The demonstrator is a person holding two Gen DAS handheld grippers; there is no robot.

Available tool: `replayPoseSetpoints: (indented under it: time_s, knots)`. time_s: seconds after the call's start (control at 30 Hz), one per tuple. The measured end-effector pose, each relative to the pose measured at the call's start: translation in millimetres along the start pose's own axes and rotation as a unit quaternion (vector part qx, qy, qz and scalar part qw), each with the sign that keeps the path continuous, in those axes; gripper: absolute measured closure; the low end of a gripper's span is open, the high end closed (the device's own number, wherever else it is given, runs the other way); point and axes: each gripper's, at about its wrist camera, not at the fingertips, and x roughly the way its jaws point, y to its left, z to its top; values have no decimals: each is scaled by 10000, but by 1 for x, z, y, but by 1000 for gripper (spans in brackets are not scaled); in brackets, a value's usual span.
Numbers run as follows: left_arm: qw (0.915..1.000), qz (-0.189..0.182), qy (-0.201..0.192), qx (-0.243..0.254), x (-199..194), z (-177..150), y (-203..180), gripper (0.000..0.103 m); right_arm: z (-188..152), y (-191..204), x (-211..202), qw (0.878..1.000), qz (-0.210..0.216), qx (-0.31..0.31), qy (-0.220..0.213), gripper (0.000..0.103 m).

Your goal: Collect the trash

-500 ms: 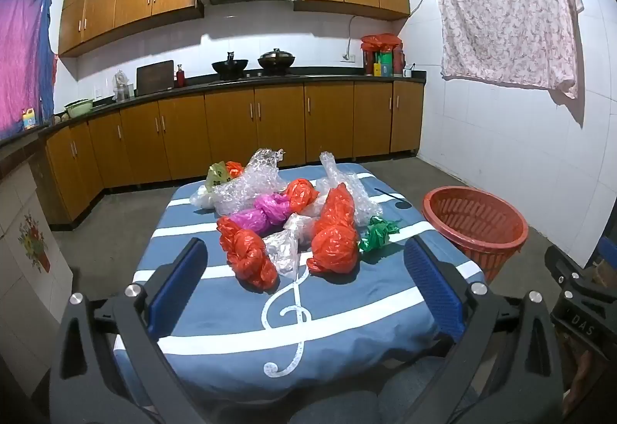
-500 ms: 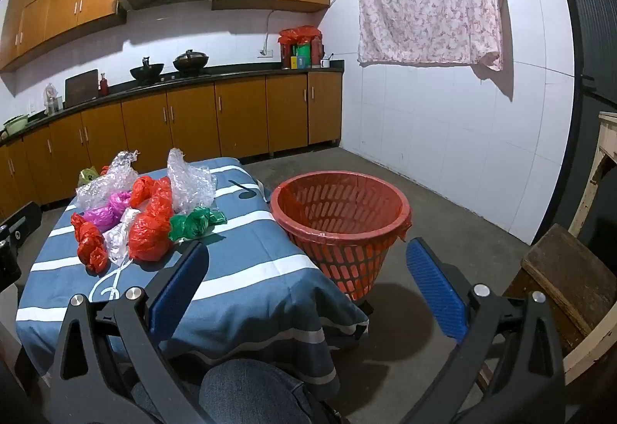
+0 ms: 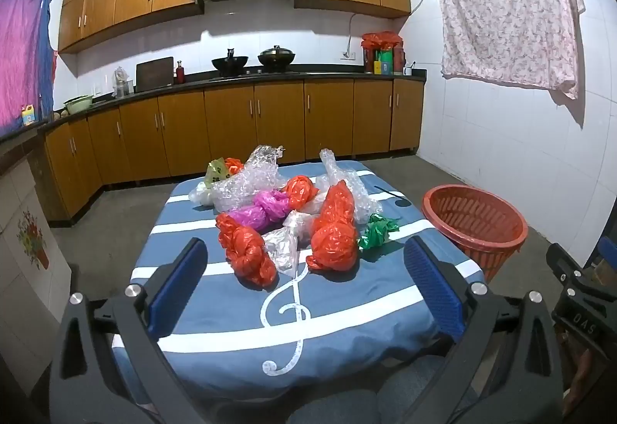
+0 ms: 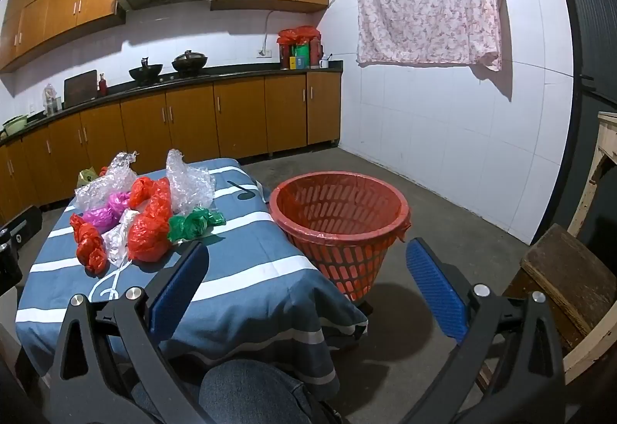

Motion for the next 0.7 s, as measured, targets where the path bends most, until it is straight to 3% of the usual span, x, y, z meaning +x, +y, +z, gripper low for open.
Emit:
replayPoseSetpoints:
  time_s: [0.7]
  knots:
    - [10000, -5, 30, -17, 1, 0, 0, 4, 0, 0, 0, 10000, -1, -4, -2, 2]
